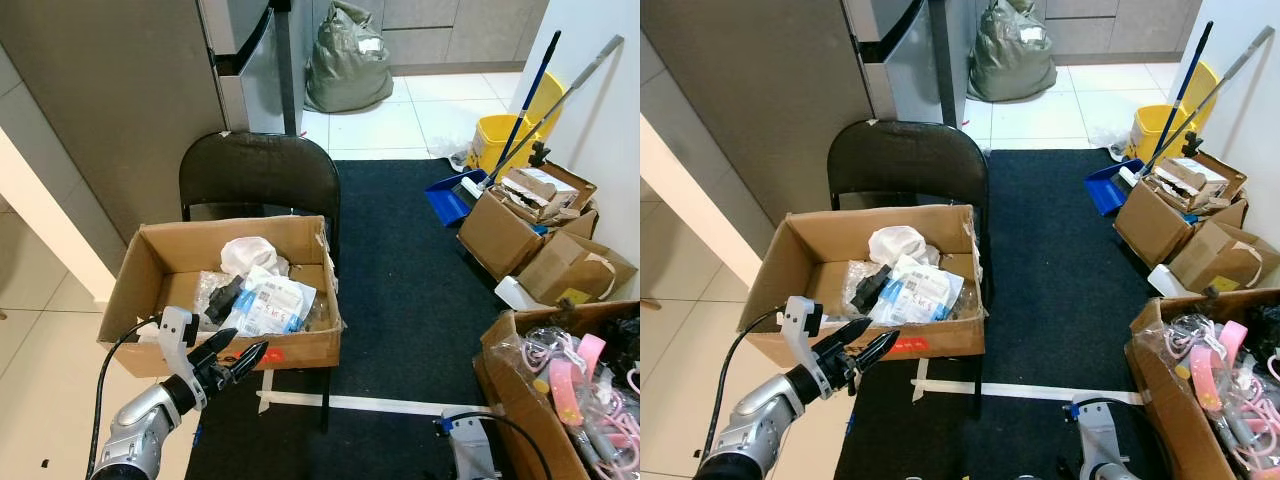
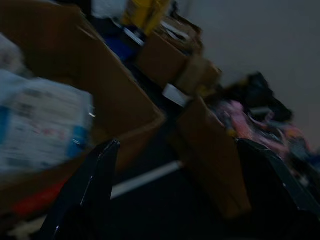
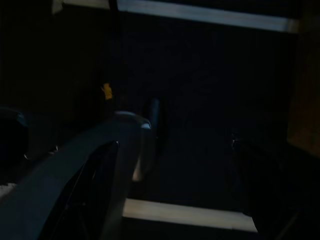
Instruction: Picking trash to rubbish bin
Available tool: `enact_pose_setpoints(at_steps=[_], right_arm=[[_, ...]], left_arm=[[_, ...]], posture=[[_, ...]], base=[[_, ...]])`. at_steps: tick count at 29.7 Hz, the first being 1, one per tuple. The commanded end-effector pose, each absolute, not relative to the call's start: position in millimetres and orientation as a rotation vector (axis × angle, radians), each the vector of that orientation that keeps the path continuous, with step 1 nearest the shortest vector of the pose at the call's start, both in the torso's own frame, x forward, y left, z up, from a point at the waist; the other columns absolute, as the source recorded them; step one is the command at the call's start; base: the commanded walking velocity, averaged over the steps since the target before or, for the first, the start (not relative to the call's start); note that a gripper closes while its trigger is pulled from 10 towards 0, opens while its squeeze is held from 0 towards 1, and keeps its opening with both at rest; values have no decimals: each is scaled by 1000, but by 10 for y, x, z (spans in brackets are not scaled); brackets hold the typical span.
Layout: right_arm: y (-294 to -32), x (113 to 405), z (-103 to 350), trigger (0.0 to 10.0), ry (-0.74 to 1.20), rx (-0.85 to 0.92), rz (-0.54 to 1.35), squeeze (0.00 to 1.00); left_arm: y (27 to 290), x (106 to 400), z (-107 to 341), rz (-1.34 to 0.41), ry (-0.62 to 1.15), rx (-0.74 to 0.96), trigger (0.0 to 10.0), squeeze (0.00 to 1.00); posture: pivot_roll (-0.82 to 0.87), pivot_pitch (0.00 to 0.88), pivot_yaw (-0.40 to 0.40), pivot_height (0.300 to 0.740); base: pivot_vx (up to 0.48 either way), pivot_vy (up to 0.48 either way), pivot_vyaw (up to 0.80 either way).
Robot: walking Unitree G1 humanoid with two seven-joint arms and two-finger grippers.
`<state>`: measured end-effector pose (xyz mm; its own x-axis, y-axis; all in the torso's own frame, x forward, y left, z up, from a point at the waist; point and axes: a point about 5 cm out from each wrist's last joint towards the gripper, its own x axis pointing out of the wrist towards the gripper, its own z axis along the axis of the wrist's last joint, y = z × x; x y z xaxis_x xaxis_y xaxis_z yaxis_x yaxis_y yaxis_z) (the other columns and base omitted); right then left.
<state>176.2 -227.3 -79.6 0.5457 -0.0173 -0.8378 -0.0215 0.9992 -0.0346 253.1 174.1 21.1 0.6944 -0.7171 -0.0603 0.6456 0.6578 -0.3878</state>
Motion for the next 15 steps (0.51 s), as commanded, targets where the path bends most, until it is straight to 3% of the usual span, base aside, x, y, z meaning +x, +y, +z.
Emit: enact_pose_setpoints(at_steps=[1,5,13,15], right_arm=[[-2204,1851,-764,10000,953,4,15,0],[-2029,2159,-620,10000,853,53,98,0],[-2001,2181,-612,10000,852,33,117,0],[-2005,2152,-629,10000,861,31,116,0]], left_arm=[[1693,2448,164,-837,249,-371,10000,0],[1574,2381,-49,-792,369,-387,10000,0],[1550,2213,-200,-780,460,-406,10000,0],[1557,2208,-199,-775,463,-409,10000,0]], posture=[[-15,63,81,740],[-13,66,81,740],[-5,73,79,740],[-2,74,79,740]], base=[[0,0,0],[0,0,0],[0,0,0],[-356,0,0]])
